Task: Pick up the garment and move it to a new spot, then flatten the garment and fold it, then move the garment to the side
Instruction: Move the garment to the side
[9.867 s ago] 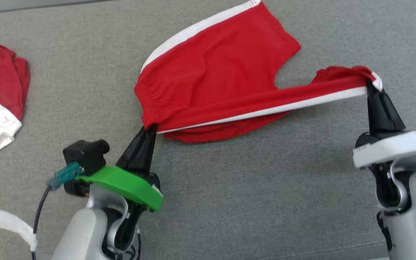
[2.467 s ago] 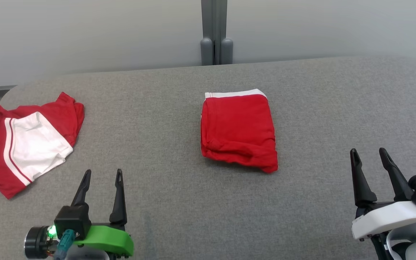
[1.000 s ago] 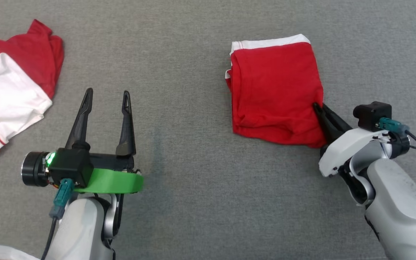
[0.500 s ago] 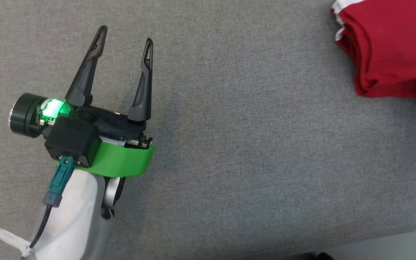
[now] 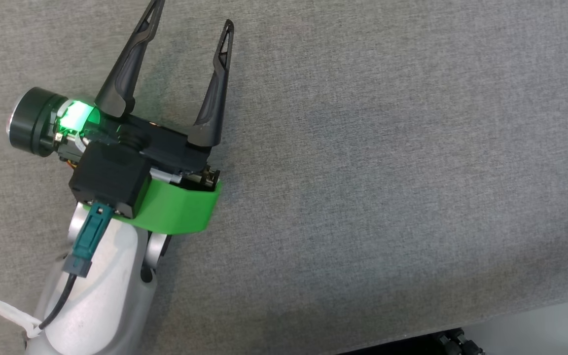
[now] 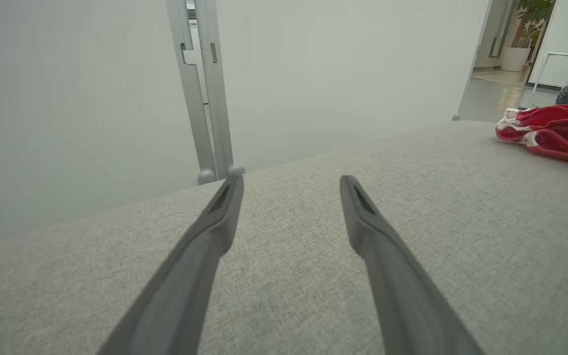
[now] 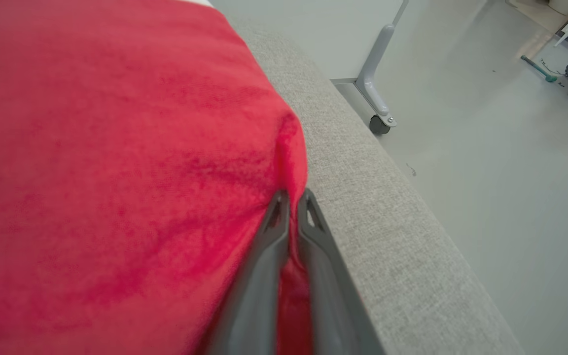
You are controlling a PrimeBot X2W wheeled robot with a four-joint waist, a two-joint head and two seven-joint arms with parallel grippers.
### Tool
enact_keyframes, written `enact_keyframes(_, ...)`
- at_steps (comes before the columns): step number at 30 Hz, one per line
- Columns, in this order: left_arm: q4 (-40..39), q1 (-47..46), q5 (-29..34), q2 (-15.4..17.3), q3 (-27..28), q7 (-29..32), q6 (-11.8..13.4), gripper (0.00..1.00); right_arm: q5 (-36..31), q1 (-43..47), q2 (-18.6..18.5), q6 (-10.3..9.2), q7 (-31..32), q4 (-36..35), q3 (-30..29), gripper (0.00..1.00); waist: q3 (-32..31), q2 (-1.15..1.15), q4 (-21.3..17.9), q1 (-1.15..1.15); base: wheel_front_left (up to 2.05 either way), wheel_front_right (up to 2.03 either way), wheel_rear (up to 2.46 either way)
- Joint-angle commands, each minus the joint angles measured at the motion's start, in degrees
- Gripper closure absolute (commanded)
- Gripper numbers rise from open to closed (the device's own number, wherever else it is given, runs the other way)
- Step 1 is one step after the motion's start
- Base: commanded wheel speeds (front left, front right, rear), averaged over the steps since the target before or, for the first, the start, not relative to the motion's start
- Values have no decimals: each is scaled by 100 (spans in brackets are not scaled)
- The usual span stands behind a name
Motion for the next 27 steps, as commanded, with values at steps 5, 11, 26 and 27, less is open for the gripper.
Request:
enact_keyframes(5,121,206,-59,58,13,-17,66,0,-217,292,209,-9,-115,-295,-267,0,-360,0,-185,0,0,0,0)
enact_keyframes(11,324,677,-207,91,97,-39,213,0,-749,1555,875,-9,-113,-1776,-1173,0,-1091,0,-350,0,0,0,0)
enact_keyframes(26,931,2030,-760,-39,502,-239,724,0,-1516,4262,2534,-9,-77,-4464,-963,0,-2676,0,-131,0,0,0,0)
enact_keyframes(27,973,2120,-793,-45,520,-256,747,0,-1543,4357,2615,-9,-25,-4546,-883,0,-2762,0,-85,0,0,0,0)
